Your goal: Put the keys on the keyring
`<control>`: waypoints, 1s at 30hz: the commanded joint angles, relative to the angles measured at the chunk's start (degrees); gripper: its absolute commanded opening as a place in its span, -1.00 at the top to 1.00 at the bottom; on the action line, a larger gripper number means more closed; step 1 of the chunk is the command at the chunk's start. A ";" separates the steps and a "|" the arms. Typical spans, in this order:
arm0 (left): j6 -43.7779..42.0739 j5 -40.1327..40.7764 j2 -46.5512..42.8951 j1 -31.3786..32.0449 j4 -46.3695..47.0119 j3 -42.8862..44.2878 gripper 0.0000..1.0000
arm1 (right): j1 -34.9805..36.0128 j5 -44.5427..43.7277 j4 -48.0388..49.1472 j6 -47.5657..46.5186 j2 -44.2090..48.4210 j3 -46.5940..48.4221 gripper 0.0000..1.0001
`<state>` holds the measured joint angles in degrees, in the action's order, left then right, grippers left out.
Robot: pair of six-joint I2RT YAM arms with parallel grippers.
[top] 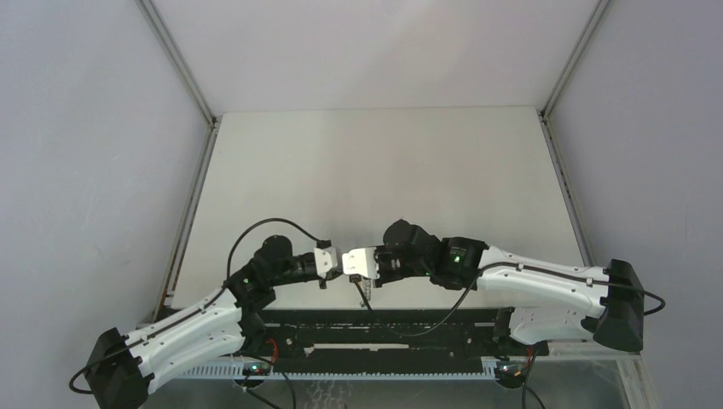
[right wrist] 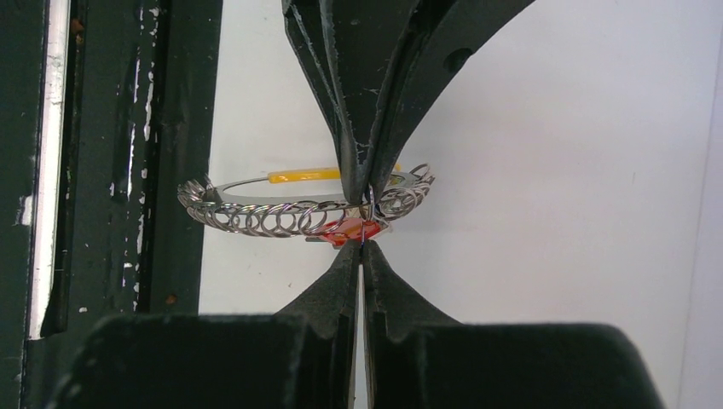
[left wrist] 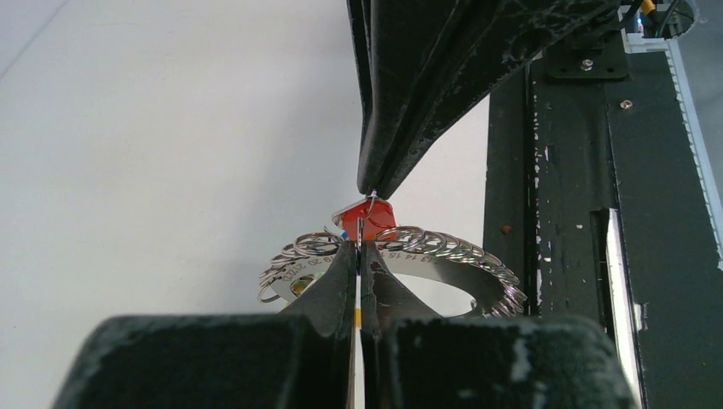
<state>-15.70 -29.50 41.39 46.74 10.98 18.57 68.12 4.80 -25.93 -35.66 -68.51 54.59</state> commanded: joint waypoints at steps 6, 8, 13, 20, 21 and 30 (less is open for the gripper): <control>-1.17 -1.79 -0.34 0.28 2.38 4.16 1.00 | 0.66 -1.63 3.95 -0.13 2.28 1.42 1.00; -1.24 -1.79 -0.25 0.28 2.38 4.23 1.00 | 0.70 -1.77 3.97 -0.16 2.28 1.31 1.00; -1.26 -1.73 -0.81 0.28 2.42 4.04 1.00 | 0.65 -1.81 3.79 0.06 1.70 1.22 1.00; -1.17 0.31 -1.49 0.28 2.72 3.69 0.99 | 0.93 -0.84 2.67 1.20 2.45 1.24 1.00; -1.17 0.58 -1.66 0.28 2.87 3.49 0.99 | 0.96 -0.84 2.43 1.35 2.57 1.24 1.00; -1.25 -0.12 -1.32 0.28 3.08 3.58 0.99 | 1.32 -0.82 2.20 1.66 2.82 1.24 1.00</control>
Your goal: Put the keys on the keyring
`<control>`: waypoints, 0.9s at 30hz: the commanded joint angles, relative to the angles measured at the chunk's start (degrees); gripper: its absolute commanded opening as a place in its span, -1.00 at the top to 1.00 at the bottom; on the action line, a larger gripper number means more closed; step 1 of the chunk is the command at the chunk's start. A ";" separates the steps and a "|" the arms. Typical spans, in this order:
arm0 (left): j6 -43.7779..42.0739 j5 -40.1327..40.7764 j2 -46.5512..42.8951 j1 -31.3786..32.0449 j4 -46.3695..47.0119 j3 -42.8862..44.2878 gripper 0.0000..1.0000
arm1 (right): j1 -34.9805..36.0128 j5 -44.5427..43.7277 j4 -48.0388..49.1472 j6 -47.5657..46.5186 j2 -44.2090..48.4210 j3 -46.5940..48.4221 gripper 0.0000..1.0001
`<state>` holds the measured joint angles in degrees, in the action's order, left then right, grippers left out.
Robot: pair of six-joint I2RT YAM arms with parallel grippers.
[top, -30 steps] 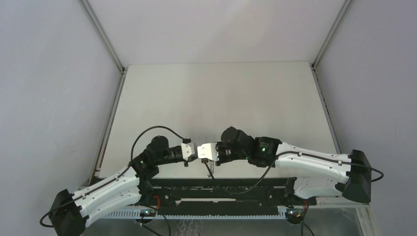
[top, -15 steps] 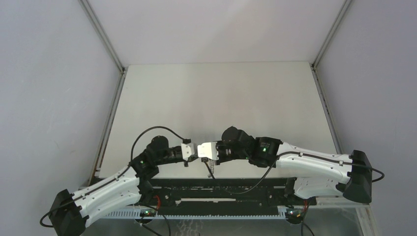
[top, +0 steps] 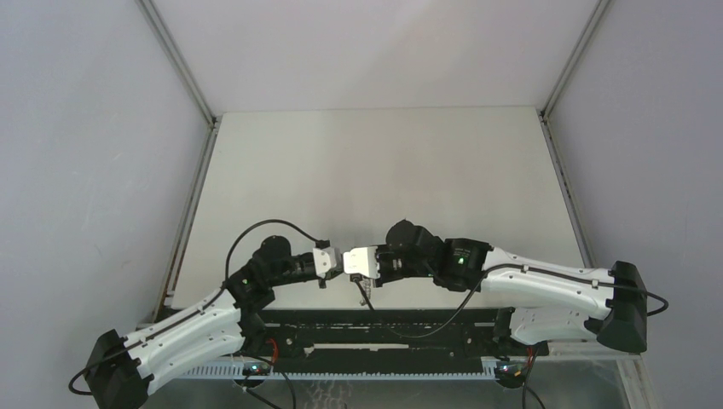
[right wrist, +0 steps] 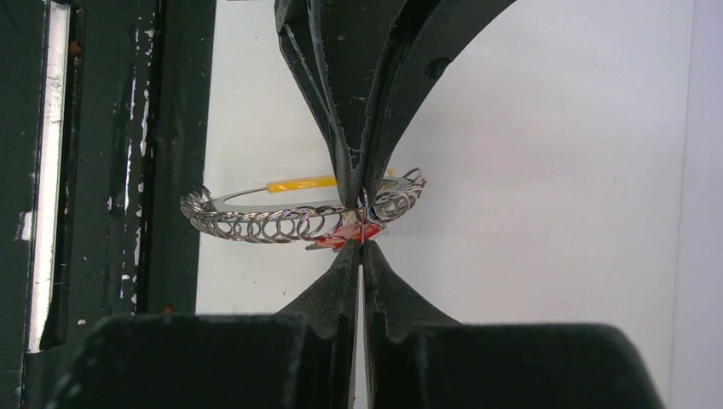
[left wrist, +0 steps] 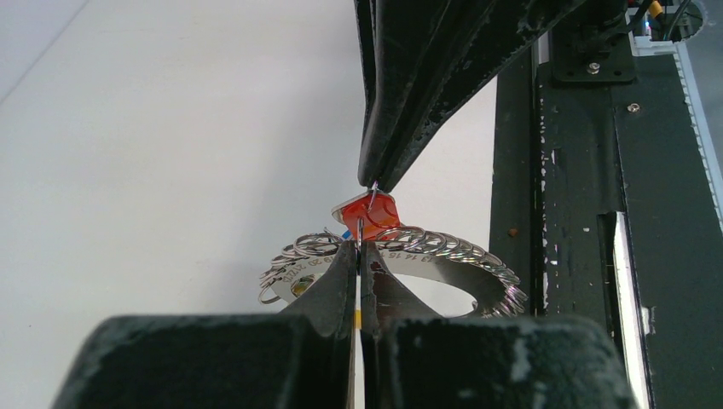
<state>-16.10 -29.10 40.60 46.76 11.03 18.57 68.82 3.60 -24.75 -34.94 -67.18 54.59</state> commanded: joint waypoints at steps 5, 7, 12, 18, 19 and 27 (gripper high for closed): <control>-0.94 -0.90 -0.63 0.26 3.12 3.57 1.00 | 0.62 0.00 1.31 0.84 0.79 1.29 1.00; -0.84 -1.09 -0.64 0.26 3.30 3.53 1.00 | 0.62 -0.03 1.36 0.88 0.58 1.30 1.00; -0.79 -1.64 -0.54 0.26 3.37 3.66 0.99 | 0.54 -0.07 1.75 0.85 0.26 1.27 1.00; -0.80 -2.39 -0.56 0.26 3.41 3.66 0.99 | 0.53 -0.42 1.90 0.75 -0.44 1.30 1.00; -0.78 -2.56 -0.60 0.26 3.43 3.62 1.00 | 0.53 -0.54 1.90 0.75 -0.58 1.23 1.00; -0.80 -2.84 -0.67 0.26 3.39 3.58 1.00 | 0.54 -1.40 1.95 0.75 -0.68 1.28 1.00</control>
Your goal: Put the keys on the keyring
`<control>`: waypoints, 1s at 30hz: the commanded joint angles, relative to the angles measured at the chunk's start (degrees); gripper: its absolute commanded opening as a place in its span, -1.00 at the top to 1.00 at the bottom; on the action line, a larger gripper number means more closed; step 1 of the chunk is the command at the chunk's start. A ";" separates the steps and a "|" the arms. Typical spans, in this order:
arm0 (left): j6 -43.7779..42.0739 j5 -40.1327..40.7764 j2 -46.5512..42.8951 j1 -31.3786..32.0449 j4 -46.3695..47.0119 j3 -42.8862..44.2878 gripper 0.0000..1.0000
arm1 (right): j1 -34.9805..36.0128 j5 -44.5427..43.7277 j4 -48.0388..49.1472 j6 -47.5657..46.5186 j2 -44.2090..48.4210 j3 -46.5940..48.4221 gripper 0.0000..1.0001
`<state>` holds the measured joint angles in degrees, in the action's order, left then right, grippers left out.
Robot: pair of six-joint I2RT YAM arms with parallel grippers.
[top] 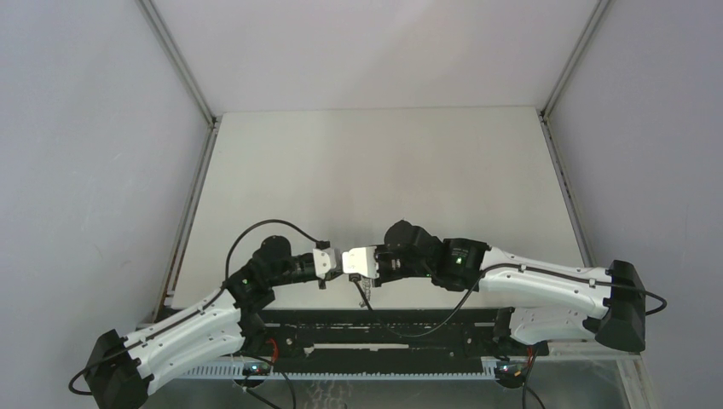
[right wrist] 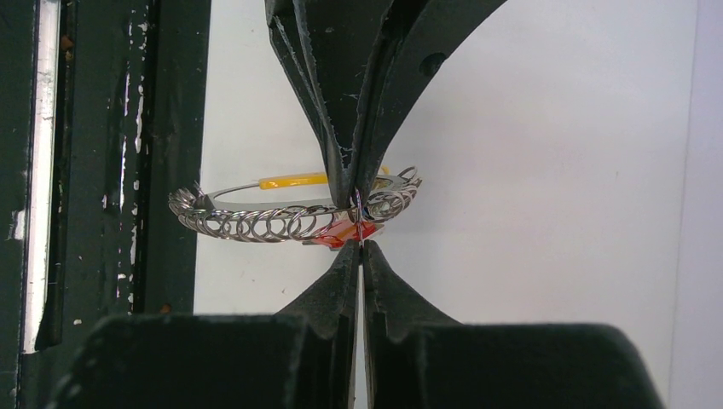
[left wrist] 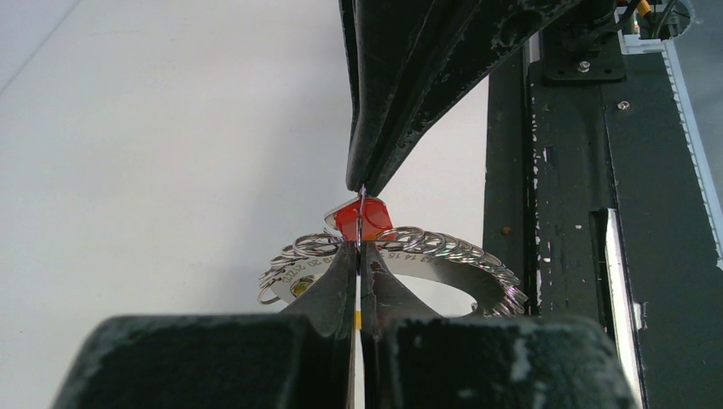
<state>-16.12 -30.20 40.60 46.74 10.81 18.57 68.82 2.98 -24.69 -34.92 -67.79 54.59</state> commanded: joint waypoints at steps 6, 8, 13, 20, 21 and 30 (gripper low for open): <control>-0.68 -1.10 -0.65 0.28 3.55 3.64 1.00 | 0.62 0.32 1.66 0.79 0.20 1.31 1.00; -0.66 -0.99 -0.76 0.28 3.65 3.62 1.00 | 0.70 0.67 1.77 0.81 0.20 1.28 1.00; -0.34 -1.42 -0.58 0.30 3.92 3.75 1.00 | 1.12 0.06 2.48 0.92 -0.44 1.35 1.00; -0.40 -2.42 -0.46 0.45 4.05 3.70 1.00 | 1.32 0.64 2.87 0.67 -1.34 1.31 1.00; -0.45 -2.61 -0.46 0.50 4.05 3.83 0.99 | 1.32 0.81 2.85 0.64 -1.30 1.38 1.00; -0.49 -4.38 -1.06 0.72 4.65 3.75 1.00 | 1.28 2.62 2.71 0.26 -1.94 1.75 1.00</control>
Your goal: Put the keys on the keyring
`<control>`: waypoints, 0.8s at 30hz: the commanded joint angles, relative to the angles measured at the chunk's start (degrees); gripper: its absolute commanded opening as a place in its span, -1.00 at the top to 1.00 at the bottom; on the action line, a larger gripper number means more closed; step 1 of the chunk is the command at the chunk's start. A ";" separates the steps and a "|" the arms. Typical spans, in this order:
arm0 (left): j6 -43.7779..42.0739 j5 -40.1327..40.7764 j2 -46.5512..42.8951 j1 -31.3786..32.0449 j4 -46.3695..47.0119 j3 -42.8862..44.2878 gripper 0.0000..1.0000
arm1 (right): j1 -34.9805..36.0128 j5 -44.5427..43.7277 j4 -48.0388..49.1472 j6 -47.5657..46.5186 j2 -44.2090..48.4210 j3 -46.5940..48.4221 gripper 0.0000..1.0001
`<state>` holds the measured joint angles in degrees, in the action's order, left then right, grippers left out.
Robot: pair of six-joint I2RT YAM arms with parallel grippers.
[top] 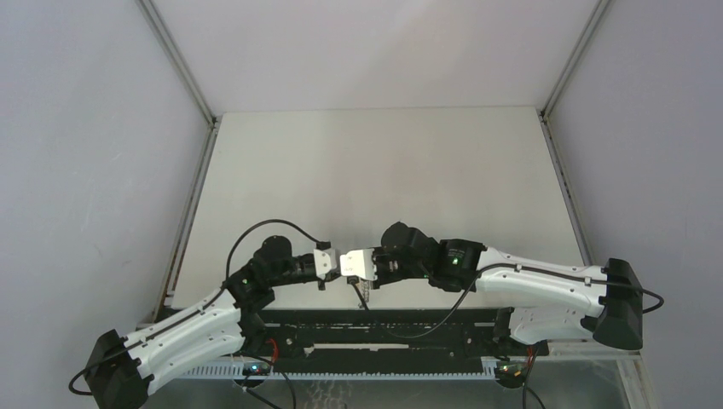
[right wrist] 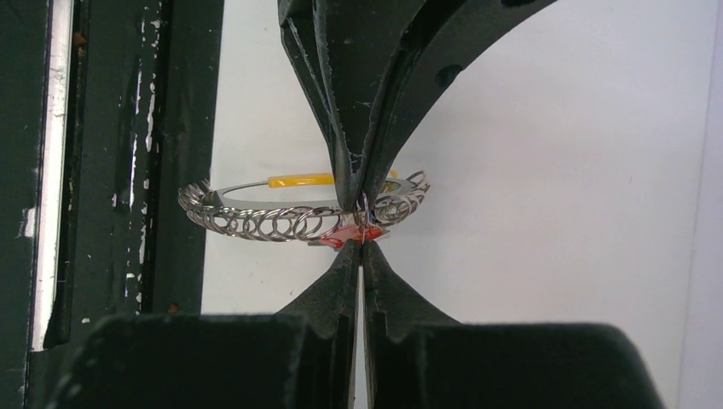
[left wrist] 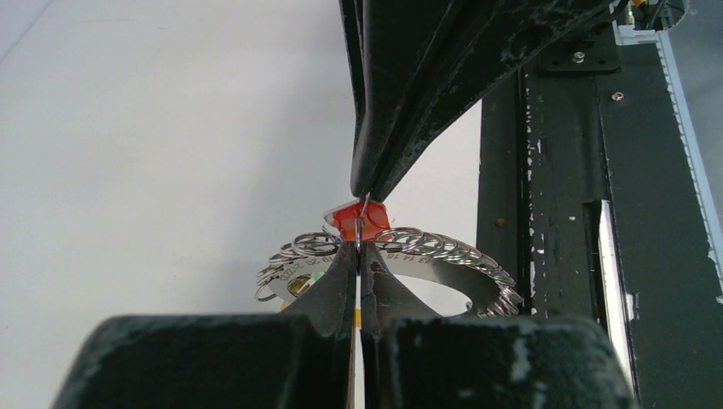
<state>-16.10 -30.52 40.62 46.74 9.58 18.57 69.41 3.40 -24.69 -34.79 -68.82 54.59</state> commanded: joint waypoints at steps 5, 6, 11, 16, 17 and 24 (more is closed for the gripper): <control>-0.72 -4.96 -1.44 1.02 5.92 3.63 0.99 | 0.61 3.84 2.90 -0.61 -0.64 1.75 1.00; -0.70 -4.87 -1.56 1.11 5.94 3.66 1.00 | 0.57 3.93 2.95 -0.60 -0.62 1.82 1.00; -0.79 -4.15 -1.64 1.25 5.84 3.57 1.00 | 0.55 3.44 2.95 -0.29 -0.25 1.84 1.00; -0.71 -2.86 -1.25 1.34 5.14 3.95 0.99 | 0.64 3.73 3.12 -0.04 0.30 1.84 1.00; -0.81 -2.86 -1.17 1.34 5.02 4.02 0.99 | 0.64 3.84 3.35 -0.03 0.27 1.84 1.00; -0.73 -1.23 -2.10 1.45 5.56 3.41 0.99 | 0.64 4.79 4.63 0.36 1.11 1.84 0.94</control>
<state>-16.12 -31.99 40.29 47.46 9.65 18.57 69.41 5.61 -24.23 -34.98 -69.41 54.59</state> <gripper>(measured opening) 0.010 0.003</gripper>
